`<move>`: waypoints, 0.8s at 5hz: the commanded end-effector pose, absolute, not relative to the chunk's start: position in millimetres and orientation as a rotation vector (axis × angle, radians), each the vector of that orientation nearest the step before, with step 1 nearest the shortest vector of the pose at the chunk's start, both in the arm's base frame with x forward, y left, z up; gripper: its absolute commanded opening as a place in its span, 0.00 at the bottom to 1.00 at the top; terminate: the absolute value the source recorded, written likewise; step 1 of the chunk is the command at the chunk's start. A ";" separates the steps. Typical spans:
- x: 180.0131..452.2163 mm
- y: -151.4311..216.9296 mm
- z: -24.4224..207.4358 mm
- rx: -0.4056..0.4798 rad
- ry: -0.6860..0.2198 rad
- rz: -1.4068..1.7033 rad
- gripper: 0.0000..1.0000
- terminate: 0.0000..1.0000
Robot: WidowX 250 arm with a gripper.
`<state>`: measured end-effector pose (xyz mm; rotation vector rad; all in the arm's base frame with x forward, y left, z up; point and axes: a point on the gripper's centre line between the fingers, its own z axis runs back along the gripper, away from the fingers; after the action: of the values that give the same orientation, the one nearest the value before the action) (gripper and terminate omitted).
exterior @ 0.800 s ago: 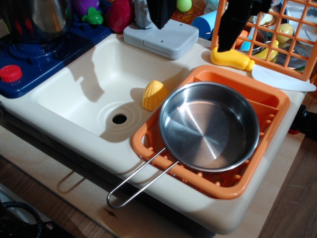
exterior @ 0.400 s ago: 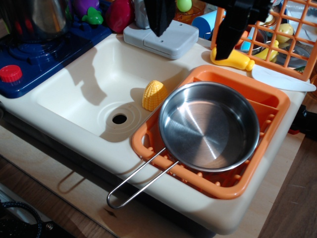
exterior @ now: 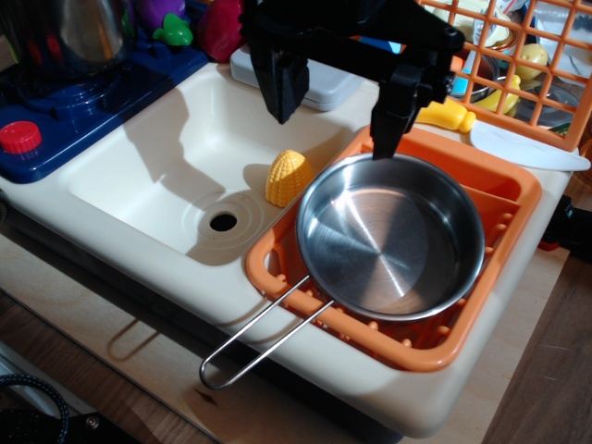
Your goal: Put pan from drying rack into sink
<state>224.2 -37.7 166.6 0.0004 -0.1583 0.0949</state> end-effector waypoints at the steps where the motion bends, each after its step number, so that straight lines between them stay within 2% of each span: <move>1: 226.4 -28.8 160.9 -0.079 -0.187 0.104 1.00 0.00; 3: 226.9 -30.5 141.4 -0.127 -0.210 0.095 1.00 0.00; 4: 228.5 -35.2 133.4 -0.125 -0.224 0.081 1.00 0.00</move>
<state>226.3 -37.8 125.5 -0.1136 -0.2069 0.0692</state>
